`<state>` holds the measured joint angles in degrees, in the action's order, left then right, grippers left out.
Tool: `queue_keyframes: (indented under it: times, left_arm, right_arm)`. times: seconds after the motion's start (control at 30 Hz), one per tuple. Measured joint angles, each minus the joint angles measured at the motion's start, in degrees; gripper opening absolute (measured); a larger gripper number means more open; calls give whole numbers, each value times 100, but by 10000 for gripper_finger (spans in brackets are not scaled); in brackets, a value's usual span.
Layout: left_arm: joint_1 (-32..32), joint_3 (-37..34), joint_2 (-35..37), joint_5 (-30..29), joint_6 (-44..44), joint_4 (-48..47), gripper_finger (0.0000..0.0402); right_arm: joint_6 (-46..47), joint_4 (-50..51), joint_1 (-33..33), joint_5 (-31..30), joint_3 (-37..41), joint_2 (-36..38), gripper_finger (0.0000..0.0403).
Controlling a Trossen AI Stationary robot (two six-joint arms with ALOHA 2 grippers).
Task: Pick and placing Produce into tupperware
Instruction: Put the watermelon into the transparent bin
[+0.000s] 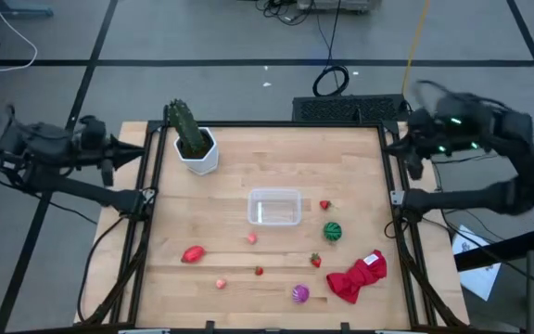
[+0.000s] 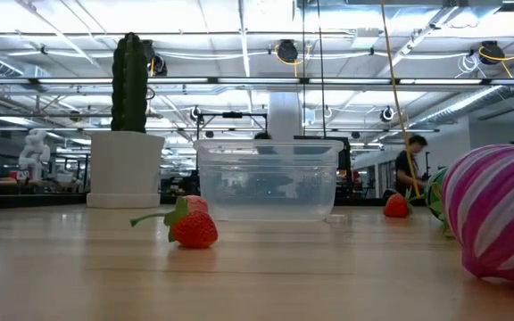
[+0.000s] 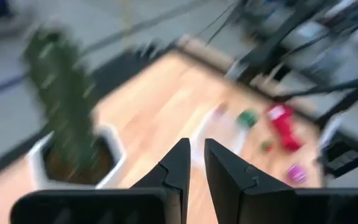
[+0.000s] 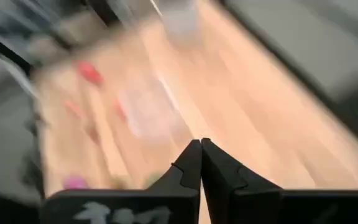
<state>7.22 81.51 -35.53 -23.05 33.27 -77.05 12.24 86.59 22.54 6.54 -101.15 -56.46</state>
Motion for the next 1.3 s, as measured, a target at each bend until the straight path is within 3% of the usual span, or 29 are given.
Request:
queue_keyframes:
  times: [0.07, 0.17, 0.33, 0.47, 0.83, 1.1, 1.3]
  left_arm:
    - [-2, 203, -321, -18, 429, -592, 51]
    - [-2, 239, -637, 76, 788, -995, 51]
    - [-2, 239, -923, 579, 466, -1120, 51]
    - [-1, 239, -1005, 879, 82, -1116, 51]
    - [-2, 239, -1021, 1004, 489, -1187, 51]
    - [-2, 239, -1016, 1101, 945, -1299, 51]
    - [-2, 239, -1016, 1101, 1042, -1303, 51]
  right_arm:
    - [-131, 363, -2, -71, -398, -463, 0]
    - [-351, -189, -4, -47, -430, -686, 0]
    - [-429, -6, 6, -83, -332, -1017, 0]
    - [-745, 155, 31, -323, -126, -1080, 0]
    - [-620, 115, 34, -310, 829, -1084, 0]
    - [-565, -746, -104, 1377, 1683, -1056, 0]
    - [-589, -1828, -503, 1775, 2302, -1039, 1]
